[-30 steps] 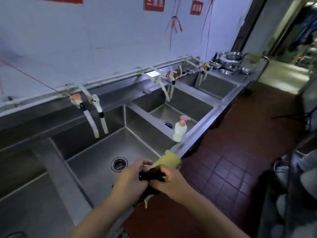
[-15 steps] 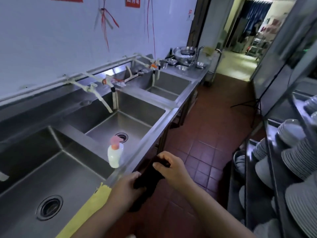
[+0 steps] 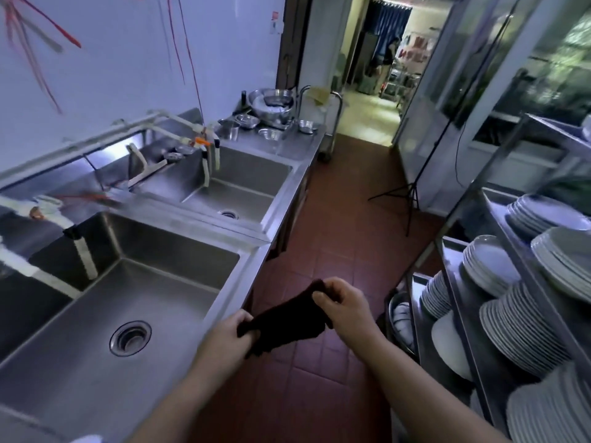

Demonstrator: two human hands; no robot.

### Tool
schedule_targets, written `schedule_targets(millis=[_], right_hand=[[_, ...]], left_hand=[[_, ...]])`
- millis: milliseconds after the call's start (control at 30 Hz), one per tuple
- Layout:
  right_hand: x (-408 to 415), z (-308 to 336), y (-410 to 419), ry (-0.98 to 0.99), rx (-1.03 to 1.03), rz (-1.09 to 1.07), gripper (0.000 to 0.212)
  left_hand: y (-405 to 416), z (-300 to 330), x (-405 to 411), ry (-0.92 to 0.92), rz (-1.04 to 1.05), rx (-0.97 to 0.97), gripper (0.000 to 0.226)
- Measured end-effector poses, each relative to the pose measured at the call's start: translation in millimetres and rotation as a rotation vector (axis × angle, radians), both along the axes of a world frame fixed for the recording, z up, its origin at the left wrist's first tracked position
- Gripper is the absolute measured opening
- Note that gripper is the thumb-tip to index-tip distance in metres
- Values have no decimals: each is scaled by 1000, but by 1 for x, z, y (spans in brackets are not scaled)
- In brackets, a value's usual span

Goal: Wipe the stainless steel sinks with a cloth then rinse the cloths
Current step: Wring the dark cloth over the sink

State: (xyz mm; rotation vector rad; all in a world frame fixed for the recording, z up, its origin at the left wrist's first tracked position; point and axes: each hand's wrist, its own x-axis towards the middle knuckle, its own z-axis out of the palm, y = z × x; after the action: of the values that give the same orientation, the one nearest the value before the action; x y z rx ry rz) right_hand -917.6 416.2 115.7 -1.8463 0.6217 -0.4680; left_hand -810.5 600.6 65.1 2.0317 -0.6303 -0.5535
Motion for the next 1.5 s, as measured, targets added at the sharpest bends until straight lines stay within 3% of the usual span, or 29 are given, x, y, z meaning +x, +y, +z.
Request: schedule_targets(millis=[133, 267, 633, 800, 967, 1267, 1500], right_hand=[[38, 4, -64, -25, 1, -93, 19], [79, -2, -139, -55, 6, -109, 15], [197, -5, -359, -55, 178, 26, 14], [270, -10, -410, -4, 188, 141, 16], [357, -23, -446, 22, 184, 196, 18], [540, -19, -500, 88, 35, 236, 13], [650, -34, -532, 188, 62, 342, 10]], left_hand=[[-66, 12, 47, -9, 15, -108, 34], [-140, 8, 86, 9, 31, -141, 24], [-350, 12, 174, -22, 231, -107, 25], [-386, 9, 228, -30, 315, -54, 22], [-420, -3, 302, -9, 421, -93, 32], [-475, -6, 471, 60, 450, -120, 10], [-495, -22, 558, 58, 550, -48, 12]])
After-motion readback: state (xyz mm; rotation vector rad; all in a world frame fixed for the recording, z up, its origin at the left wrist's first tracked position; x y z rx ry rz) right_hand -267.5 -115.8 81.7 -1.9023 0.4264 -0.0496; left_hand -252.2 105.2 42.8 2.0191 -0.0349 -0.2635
